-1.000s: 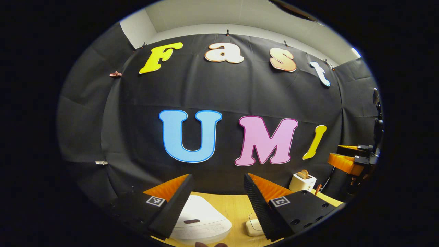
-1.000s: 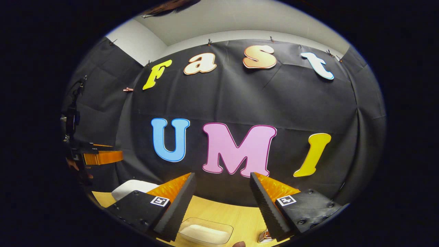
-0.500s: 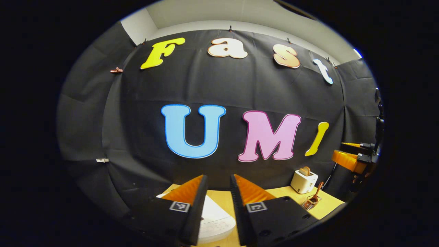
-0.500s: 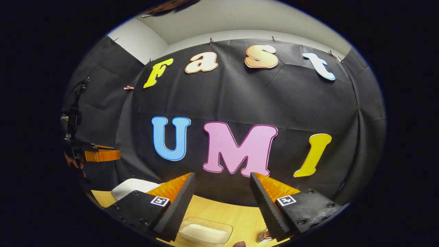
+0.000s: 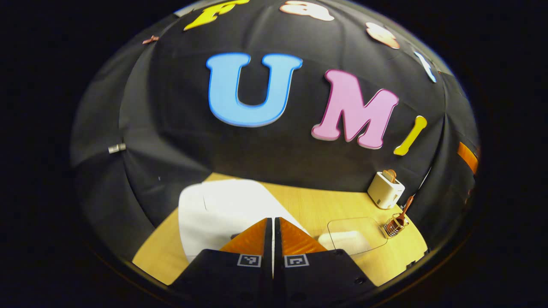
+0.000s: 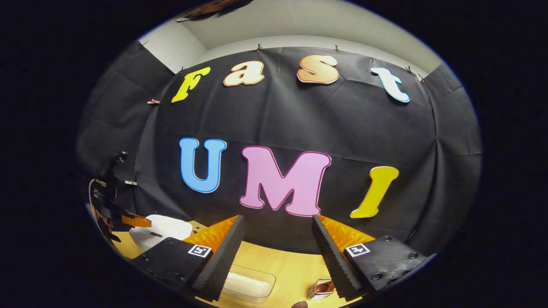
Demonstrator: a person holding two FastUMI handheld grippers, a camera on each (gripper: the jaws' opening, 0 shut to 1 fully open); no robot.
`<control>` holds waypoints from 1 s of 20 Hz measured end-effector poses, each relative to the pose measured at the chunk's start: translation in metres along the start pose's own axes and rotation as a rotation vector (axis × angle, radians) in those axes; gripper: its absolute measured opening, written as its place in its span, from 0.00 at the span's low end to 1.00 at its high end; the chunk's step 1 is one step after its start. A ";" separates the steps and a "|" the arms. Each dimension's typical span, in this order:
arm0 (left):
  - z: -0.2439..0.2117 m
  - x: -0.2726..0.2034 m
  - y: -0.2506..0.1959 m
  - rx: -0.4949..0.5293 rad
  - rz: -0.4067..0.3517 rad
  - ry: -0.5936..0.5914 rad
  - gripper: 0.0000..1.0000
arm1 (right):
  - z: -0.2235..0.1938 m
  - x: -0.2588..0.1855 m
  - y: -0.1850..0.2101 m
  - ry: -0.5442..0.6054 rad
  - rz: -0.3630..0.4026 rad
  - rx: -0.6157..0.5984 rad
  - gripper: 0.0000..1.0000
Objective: Close the left gripper, press the button to open the rice cooker; take a wooden spoon from the chopstick holder with the right hand, scoop a spoonful of rice and pour it into the rice cooker, then put the wooden spoon back into the chopstick holder.
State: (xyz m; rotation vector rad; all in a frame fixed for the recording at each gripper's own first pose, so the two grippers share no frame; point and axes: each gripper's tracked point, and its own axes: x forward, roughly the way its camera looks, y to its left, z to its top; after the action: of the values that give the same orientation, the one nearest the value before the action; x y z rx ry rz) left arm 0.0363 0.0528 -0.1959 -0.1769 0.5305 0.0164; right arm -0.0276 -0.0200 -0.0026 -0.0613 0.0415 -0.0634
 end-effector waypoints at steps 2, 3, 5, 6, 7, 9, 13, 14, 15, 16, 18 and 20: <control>-0.007 0.016 0.010 -0.042 0.018 0.059 0.05 | -0.004 -0.007 -0.011 0.014 -0.030 -0.003 0.97; -0.011 0.023 0.015 -0.047 0.023 0.090 0.05 | -0.005 -0.009 -0.015 0.019 -0.042 -0.001 0.97; -0.020 0.036 0.022 -0.057 0.030 0.158 0.05 | -0.008 -0.011 -0.021 0.028 -0.066 0.004 0.97; -0.026 0.040 0.026 -0.064 0.037 0.185 0.05 | -0.008 -0.012 -0.023 0.031 -0.072 0.004 0.97; -0.029 0.043 0.028 -0.067 0.046 0.205 0.05 | -0.008 -0.013 -0.023 0.031 -0.075 0.005 0.97; -0.027 0.046 0.030 -0.065 0.052 0.211 0.05 | -0.009 -0.014 -0.025 0.030 -0.081 0.001 0.98; -0.026 0.048 0.029 -0.057 0.042 0.208 0.02 | -0.013 -0.016 -0.023 0.041 -0.082 0.003 0.98; -0.026 0.049 0.029 -0.055 0.042 0.205 0.05 | -0.013 -0.015 -0.023 0.040 -0.081 0.004 0.97; -0.026 0.050 0.029 -0.055 0.041 0.210 0.05 | -0.012 -0.014 -0.023 0.038 -0.080 0.003 0.97; -0.025 0.049 0.030 -0.058 0.038 0.205 0.05 | -0.012 -0.014 -0.022 0.037 -0.077 0.003 0.97; -0.027 0.049 0.029 -0.066 0.035 0.219 0.05 | -0.014 -0.012 -0.021 0.037 -0.072 0.009 0.97; -0.034 0.050 0.030 -0.093 0.025 0.240 0.06 | -0.015 -0.011 -0.019 0.038 -0.068 0.018 0.97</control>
State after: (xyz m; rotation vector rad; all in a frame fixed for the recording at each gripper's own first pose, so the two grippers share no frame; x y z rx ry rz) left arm 0.0606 0.0748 -0.2545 -0.2650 0.7718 0.0443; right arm -0.0404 -0.0396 -0.0157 -0.0433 0.0768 -0.1326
